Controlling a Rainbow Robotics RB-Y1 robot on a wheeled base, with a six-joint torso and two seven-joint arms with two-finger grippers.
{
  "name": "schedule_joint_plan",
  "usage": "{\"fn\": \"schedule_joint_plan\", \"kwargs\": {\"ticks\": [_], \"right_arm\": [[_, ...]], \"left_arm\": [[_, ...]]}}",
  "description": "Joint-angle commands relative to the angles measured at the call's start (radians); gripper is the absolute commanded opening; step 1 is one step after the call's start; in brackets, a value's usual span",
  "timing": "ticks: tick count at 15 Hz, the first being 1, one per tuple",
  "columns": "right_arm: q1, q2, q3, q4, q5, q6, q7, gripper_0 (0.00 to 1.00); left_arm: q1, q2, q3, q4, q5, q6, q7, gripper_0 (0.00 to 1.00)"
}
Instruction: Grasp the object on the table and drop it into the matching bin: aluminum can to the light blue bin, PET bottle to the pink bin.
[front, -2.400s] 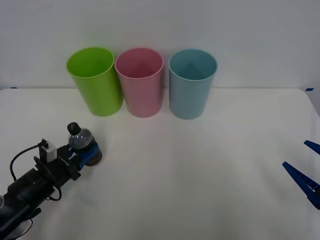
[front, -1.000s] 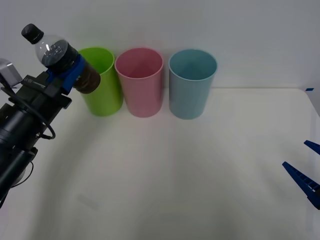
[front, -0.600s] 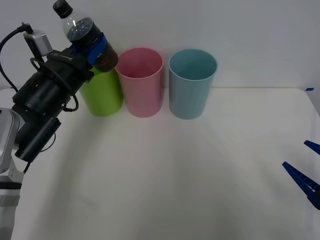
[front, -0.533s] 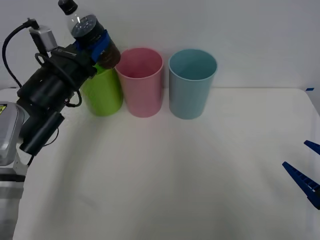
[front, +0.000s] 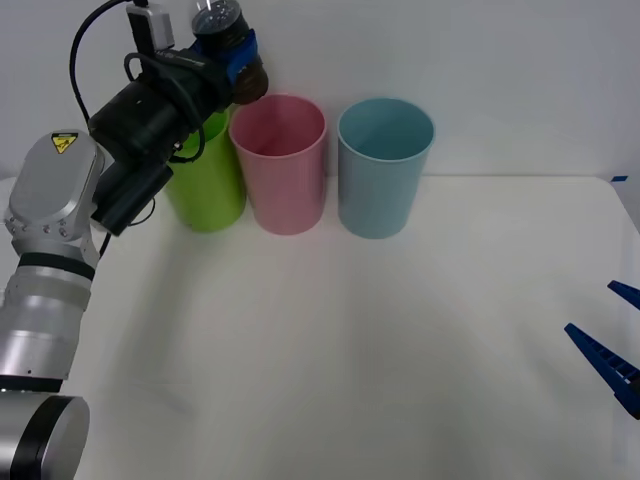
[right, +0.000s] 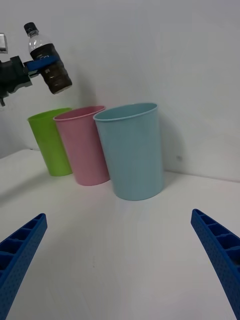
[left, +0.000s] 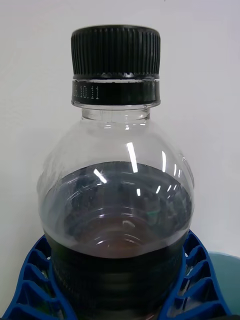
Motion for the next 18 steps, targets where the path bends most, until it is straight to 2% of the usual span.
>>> {"fn": "schedule_joint_plan", "kwargs": {"ticks": [1, 11, 12, 13, 14, 18], "right_arm": [[0.000, 0.000, 0.000, 0.000, 0.000, 0.000, 0.000, 1.00], [0.000, 0.000, 0.000, 0.000, 0.000, 0.000, 0.000, 1.00], [0.000, 0.000, 0.000, 0.000, 0.000, 0.000, 0.000, 1.00], [0.000, 0.000, 0.000, 0.000, 0.000, 0.000, 0.000, 1.00], [0.000, 0.000, 0.000, 0.000, 0.000, 0.000, 0.000, 1.00], [0.000, 0.000, 0.000, 0.000, 0.000, 0.000, 0.000, 1.00]], "left_arm": [[-0.039, -0.005, 0.000, 0.032, -0.024, 0.000, -0.005, 0.00], [-0.047, -0.026, -0.020, 0.040, -0.057, 0.005, -0.012, 0.00], [-0.047, -0.026, -0.023, 0.040, -0.057, 0.003, -0.012, 0.05], [-0.047, -0.026, -0.025, 0.040, -0.050, 0.005, -0.012, 0.36], [-0.047, -0.026, -0.026, 0.041, -0.050, 0.005, -0.014, 1.00], [-0.045, -0.026, -0.034, 0.040, -0.038, 0.005, -0.011, 1.00]]}}
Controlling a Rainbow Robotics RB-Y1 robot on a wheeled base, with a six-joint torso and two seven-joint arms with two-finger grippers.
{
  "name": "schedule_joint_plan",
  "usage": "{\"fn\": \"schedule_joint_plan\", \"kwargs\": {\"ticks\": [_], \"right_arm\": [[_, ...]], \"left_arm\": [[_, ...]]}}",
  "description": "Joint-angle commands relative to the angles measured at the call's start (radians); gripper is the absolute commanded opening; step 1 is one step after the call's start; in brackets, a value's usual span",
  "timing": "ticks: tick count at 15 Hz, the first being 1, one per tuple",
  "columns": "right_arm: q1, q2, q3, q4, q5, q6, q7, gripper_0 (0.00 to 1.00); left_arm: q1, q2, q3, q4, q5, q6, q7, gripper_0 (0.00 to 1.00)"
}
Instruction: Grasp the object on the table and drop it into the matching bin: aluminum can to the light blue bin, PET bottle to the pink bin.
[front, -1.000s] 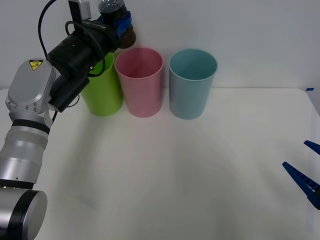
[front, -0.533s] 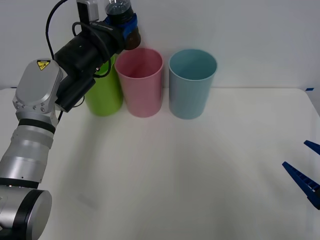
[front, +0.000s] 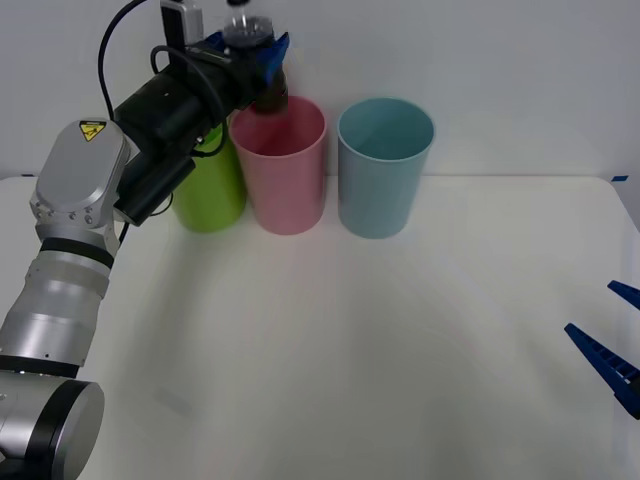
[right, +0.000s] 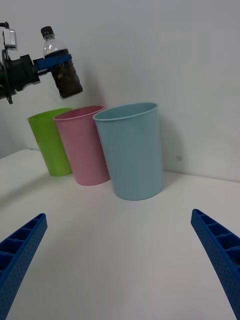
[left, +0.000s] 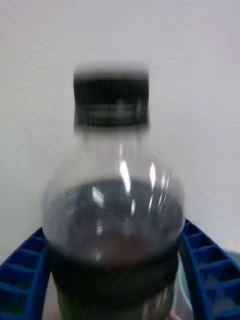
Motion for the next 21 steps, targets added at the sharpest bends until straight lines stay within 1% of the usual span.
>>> {"fn": "schedule_joint_plan", "kwargs": {"ticks": [1, 4, 7, 10, 12, 15, 19, 21], "right_arm": [[0.000, 0.000, 0.000, 0.000, 0.000, 0.000, 0.000, 1.00], [0.000, 0.000, 0.000, 0.000, 0.000, 0.000, 0.000, 1.00], [0.000, 0.000, 0.000, 0.000, 0.000, 0.000, 0.000, 1.00], [0.000, 0.000, 0.000, 0.000, 0.000, 0.000, 0.000, 1.00], [0.000, 0.000, 0.000, 0.000, 0.000, 0.000, 0.000, 1.00], [0.000, 0.000, 0.000, 0.000, 0.000, 0.000, 0.000, 1.00], [0.000, 0.000, 0.000, 0.000, 0.000, 0.000, 0.000, 1.00], [0.000, 0.000, 0.000, 0.000, 0.000, 0.000, 0.000, 1.00]], "left_arm": [[0.003, 0.000, -0.003, 0.001, 0.014, 0.000, -0.001, 1.00], [0.025, 0.006, -0.006, -0.002, 0.059, -0.018, -0.010, 1.00], [0.100, 0.034, -0.006, -0.073, 0.115, -0.029, -0.021, 1.00], [0.199, 0.078, 0.002, -0.157, 0.184, -0.049, -0.029, 1.00], [0.268, 0.101, 0.046, -0.203, 0.212, -0.106, -0.035, 1.00], [0.390, 0.124, 0.151, -0.262, 0.233, -0.222, -0.045, 1.00], [0.528, 0.135, 0.295, -0.303, 0.240, -0.385, -0.067, 1.00], [0.595, 0.156, 0.355, -0.306, 0.244, -0.474, -0.085, 1.00]]}}
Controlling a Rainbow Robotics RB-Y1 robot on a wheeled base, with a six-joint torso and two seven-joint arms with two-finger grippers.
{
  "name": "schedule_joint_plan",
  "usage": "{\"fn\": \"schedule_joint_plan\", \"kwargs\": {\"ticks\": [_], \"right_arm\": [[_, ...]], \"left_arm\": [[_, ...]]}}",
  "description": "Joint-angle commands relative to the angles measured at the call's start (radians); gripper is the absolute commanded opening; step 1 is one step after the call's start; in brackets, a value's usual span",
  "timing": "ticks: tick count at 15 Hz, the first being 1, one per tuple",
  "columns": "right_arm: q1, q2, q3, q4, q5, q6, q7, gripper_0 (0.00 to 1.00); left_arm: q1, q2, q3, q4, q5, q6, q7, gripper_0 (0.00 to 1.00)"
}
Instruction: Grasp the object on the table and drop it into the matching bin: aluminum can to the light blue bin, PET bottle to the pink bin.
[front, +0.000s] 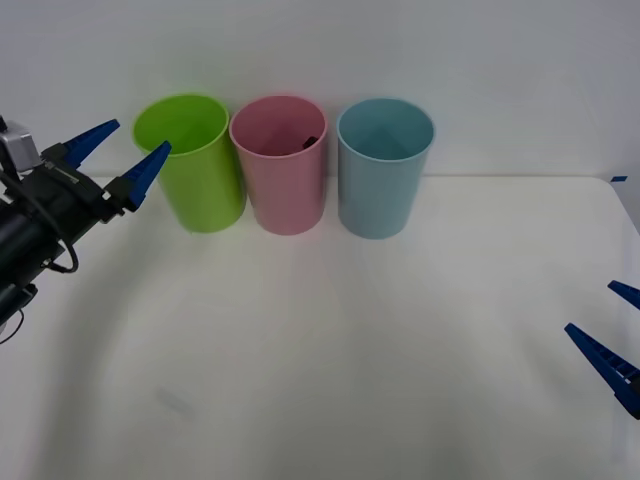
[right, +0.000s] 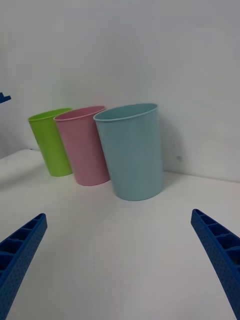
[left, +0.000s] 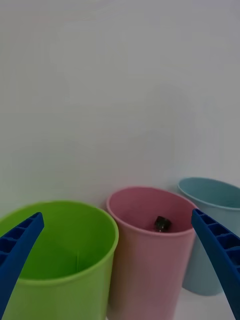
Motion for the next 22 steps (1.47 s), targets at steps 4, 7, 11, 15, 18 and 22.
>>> {"fn": "schedule_joint_plan", "kwargs": {"ticks": [4, 7, 11, 15, 18, 22], "right_arm": [[0.000, 0.000, 0.000, 0.000, 0.000, 0.000, 0.000, 1.00], [0.000, 0.000, 0.000, 0.000, 0.000, 0.000, 0.000, 1.00], [0.000, 0.000, 0.000, 0.000, 0.000, 0.000, 0.000, 1.00], [0.000, 0.000, 0.000, 0.000, 0.000, 0.000, 0.000, 1.00], [0.000, 0.000, 0.000, 0.000, 0.000, 0.000, 0.000, 1.00], [0.000, 0.000, 0.000, 0.000, 0.000, 0.000, 0.000, 1.00]], "left_arm": [[0.193, 0.072, 0.128, -0.002, 0.046, -0.217, -0.073, 1.00], [0.296, 0.126, 0.181, -0.002, 0.071, -0.309, -0.099, 1.00], [0.414, 0.158, 0.227, -0.004, 0.110, -0.378, -0.176, 1.00], [0.523, 0.161, 0.230, -0.036, 0.156, -0.381, -0.217, 1.00], [0.575, 0.172, 0.231, -0.059, 0.170, -0.392, -0.225, 1.00], [0.632, 0.189, 0.230, -0.085, 0.173, -0.397, -0.229, 1.00]]}}
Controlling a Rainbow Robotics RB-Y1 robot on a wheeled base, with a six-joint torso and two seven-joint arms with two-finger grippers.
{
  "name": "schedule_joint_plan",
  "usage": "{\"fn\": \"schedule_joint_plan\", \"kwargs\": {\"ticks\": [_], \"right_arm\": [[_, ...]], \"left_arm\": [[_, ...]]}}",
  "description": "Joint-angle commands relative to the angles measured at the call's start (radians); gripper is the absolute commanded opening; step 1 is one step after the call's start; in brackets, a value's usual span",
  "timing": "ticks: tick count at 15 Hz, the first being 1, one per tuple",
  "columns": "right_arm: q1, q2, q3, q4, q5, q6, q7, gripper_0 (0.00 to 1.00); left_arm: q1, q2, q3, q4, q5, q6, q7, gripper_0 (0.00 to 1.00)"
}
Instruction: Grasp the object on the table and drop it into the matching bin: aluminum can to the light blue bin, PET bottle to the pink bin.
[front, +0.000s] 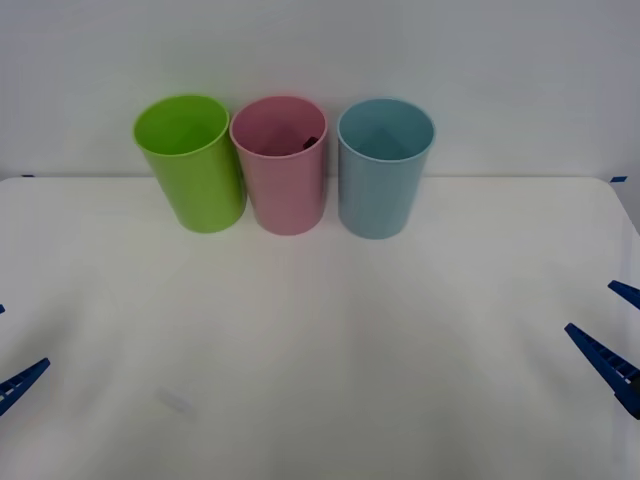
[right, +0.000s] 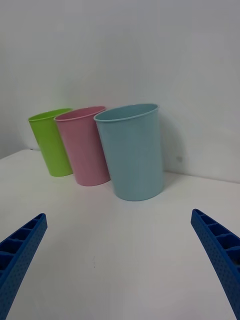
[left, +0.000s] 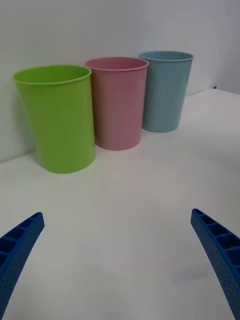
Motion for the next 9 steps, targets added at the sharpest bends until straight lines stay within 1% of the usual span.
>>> {"fn": "schedule_joint_plan", "kwargs": {"ticks": [1, 3, 9], "right_arm": [[0.000, 0.000, 0.000, 0.000, 0.000, 0.000, 0.000, 1.00], [0.000, 0.000, 0.000, 0.000, 0.000, 0.000, 0.000, 1.00], [0.000, 0.000, 0.000, 0.000, 0.000, 0.000, 0.000, 1.00]], "left_arm": [[0.042, 0.019, -0.003, -0.026, 0.000, 0.000, 0.002, 1.00], [0.056, 0.029, -0.008, -0.034, 0.002, 0.000, 0.004, 1.00], [0.071, 0.028, -0.017, -0.033, -0.002, 0.005, 0.007, 1.00]]}}
